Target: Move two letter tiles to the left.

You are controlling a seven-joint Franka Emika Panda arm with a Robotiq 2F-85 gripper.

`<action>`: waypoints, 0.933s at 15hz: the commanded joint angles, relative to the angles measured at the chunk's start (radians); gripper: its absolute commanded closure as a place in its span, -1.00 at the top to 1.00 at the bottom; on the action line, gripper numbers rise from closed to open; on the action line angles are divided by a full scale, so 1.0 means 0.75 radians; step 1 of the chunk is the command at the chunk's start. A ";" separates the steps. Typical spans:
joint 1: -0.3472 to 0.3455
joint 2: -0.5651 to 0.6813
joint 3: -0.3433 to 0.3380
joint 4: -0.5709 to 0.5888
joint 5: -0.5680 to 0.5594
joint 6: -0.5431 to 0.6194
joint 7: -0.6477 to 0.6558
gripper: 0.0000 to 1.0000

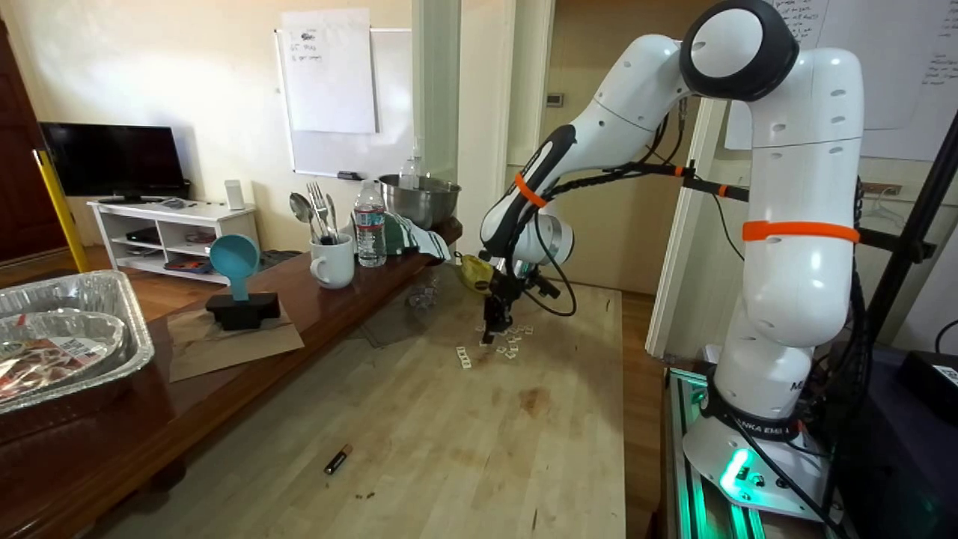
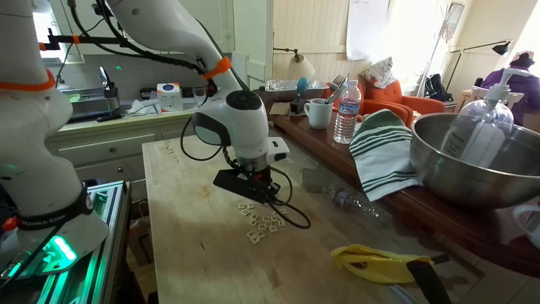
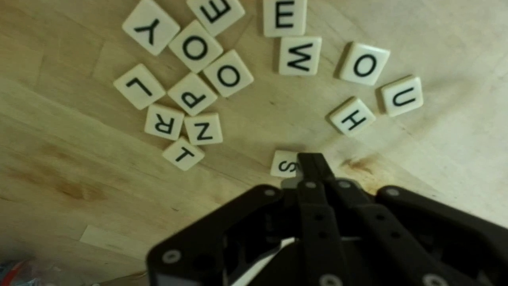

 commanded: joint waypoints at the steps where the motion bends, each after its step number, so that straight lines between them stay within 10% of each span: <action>1: -0.025 0.037 0.030 0.038 0.099 0.005 -0.103 -1.00; 14: 0.000 0.094 0.039 0.072 0.200 0.079 -0.059 -1.00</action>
